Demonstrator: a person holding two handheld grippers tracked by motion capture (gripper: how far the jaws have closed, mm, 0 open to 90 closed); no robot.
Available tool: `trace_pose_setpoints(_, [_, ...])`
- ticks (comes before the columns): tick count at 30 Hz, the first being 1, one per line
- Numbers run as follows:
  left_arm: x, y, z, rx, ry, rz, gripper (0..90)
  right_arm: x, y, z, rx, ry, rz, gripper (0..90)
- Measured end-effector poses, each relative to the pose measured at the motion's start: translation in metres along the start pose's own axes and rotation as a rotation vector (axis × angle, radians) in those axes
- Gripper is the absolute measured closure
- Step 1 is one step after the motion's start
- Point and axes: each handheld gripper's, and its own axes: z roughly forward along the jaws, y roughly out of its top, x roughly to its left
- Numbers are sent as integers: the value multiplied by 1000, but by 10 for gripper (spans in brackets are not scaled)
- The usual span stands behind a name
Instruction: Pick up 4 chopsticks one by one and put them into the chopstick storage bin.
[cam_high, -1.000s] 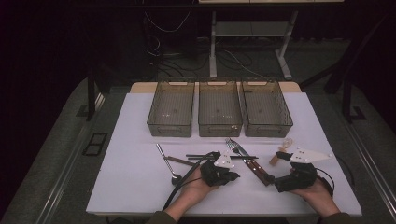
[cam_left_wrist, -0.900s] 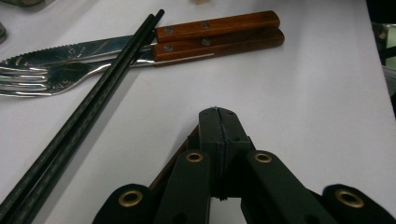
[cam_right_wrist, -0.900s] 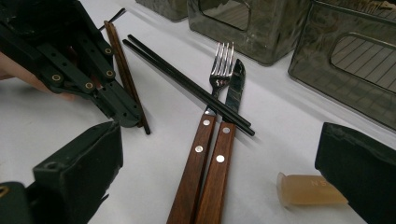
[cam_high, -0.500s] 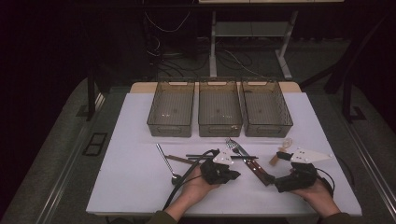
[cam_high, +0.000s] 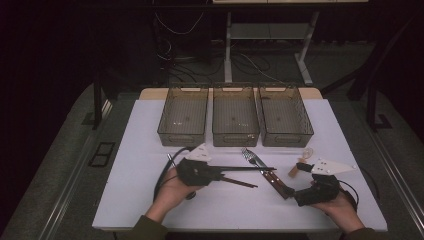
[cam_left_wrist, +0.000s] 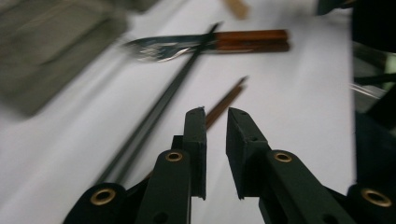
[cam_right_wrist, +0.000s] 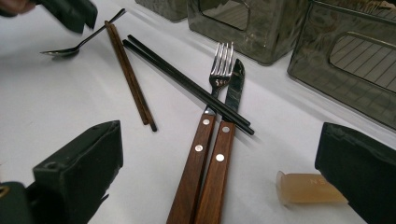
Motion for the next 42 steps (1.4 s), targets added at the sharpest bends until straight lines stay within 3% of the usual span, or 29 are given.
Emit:
trace_pose_setpoints(2, [20,-17,-21,0,69,-45,813,0,0,0,1,-1,-3,12])
trace_pose_setpoints(3, [20,-17,-21,0,69,-45,838,0,0,0,1,-1,-2,12])
trace_pose_setpoints(4, [34,-30,-34,2,123,-81,860,0,0,1,2,-1,-3,12])
trace_pose_setpoints(6, [40,-36,-39,2,147,-97,889,0,0,1,5,-2,-4,11])
trace_pose_setpoints(8, [55,-52,-53,18,216,-141,890,0,0,1,5,-1,-4,12])
trace_pose_setpoints(14, [68,-68,-59,37,263,-187,890,1,0,1,9,-2,-2,11])
trace_pose_setpoints(17, [71,-69,-54,78,270,-177,890,1,0,1,9,-3,-3,11])
trace_pose_setpoints(23, [73,-71,-45,108,271,-184,890,1,0,1,9,-2,-2,11])
trace_pose_setpoints(38, [70,-68,-37,90,230,-178,890,1,0,2,9,-2,-4,12])
trace_pose_setpoints(42, [70,-62,-42,34,245,-160,890,1,0,2,9,-3,-4,11])
